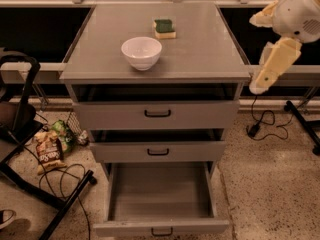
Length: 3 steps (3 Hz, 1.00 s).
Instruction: Place sponge into bottom drawer
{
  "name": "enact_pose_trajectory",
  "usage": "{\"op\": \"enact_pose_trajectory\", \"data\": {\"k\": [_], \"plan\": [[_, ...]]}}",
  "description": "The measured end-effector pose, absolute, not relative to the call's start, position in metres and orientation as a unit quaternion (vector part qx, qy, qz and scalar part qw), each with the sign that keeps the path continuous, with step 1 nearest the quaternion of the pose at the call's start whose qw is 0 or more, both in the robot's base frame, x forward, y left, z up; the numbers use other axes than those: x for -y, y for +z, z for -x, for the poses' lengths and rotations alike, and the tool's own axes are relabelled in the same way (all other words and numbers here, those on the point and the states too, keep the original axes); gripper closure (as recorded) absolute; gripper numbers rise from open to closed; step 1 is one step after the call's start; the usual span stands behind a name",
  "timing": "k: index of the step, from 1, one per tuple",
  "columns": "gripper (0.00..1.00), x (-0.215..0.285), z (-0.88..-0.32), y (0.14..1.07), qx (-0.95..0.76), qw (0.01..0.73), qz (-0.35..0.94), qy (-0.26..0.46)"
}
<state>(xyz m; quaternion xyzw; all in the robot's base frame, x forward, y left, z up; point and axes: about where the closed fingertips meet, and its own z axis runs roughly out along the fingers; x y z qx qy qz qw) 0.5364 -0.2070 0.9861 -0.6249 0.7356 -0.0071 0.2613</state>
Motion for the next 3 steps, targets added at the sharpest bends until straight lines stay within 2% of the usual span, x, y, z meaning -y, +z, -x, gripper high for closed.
{"op": "enact_pose_trajectory", "data": {"k": [1, 2, 3], "plan": [[0.0, 0.182, -0.605, 0.974, -0.725, 0.287, 0.625, 0.041], [0.0, 0.136, -0.681, 0.998, -0.706, 0.357, 0.609, 0.063], [0.0, 0.112, -0.722, 1.024, -0.703, 0.412, 0.575, 0.067]]}}
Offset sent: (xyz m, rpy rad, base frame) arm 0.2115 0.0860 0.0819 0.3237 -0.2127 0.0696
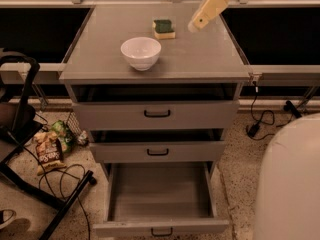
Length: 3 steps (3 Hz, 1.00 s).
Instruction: Place sponge into bottom drawer
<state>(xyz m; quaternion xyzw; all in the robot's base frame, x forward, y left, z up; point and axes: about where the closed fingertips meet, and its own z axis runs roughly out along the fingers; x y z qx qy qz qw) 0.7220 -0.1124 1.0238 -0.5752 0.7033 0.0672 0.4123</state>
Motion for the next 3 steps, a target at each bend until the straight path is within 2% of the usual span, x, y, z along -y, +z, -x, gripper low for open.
{"op": "enact_pose_trajectory", "data": {"k": [2, 3], "plan": [[0.0, 0.104, -0.737, 1.024, -0.695, 0.433, 0.57, 0.065], [0.0, 0.076, -0.781, 0.994, -0.704, 0.434, 0.558, 0.07]]}}
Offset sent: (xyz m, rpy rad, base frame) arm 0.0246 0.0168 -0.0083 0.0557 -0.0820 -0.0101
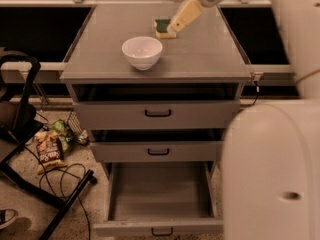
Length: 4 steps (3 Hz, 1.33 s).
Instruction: Place sponge into bottom drawer
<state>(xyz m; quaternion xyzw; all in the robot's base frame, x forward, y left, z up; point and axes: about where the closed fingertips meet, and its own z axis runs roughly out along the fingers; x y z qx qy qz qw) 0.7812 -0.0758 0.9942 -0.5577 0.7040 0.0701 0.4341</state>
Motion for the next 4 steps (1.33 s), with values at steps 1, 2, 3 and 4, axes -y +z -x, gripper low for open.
{"op": "enact_pose_trajectory", "data": {"k": [1, 2, 3, 4], "plan": [[0.0, 0.05, -0.846, 0.978, -0.733, 0.452, 0.506, 0.049], [0.0, 0.04, -0.873, 0.965, -0.762, 0.451, 0.464, 0.039], [0.0, 0.043, -0.895, 0.952, -0.792, 0.452, 0.41, 0.029], [0.0, 0.045, -0.921, 0.93, -0.819, 0.462, 0.339, 0.041]]}}
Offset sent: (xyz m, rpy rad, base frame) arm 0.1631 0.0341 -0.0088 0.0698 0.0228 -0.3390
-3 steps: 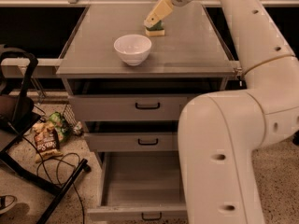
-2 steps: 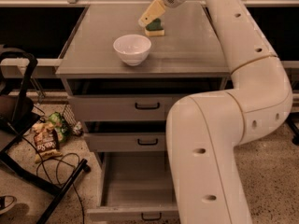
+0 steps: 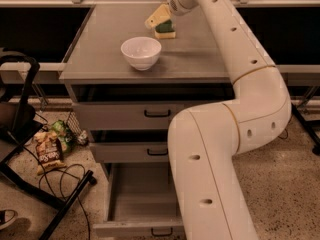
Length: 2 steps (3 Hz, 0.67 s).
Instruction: Place sponge into bottom drawer
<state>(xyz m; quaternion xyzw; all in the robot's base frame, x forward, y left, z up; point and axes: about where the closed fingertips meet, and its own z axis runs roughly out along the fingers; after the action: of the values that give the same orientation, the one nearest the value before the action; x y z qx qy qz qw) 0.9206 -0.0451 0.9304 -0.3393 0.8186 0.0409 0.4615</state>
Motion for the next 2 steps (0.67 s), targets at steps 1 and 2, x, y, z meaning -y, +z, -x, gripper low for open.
{"op": "enact_pose_trajectory", "data": {"k": [1, 2], "plan": [[0.0, 0.036, -0.939, 0.914, -0.831, 0.471, 0.292, 0.055], [0.0, 0.048, -0.956, 0.893, -0.846, 0.472, 0.243, 0.049]]}}
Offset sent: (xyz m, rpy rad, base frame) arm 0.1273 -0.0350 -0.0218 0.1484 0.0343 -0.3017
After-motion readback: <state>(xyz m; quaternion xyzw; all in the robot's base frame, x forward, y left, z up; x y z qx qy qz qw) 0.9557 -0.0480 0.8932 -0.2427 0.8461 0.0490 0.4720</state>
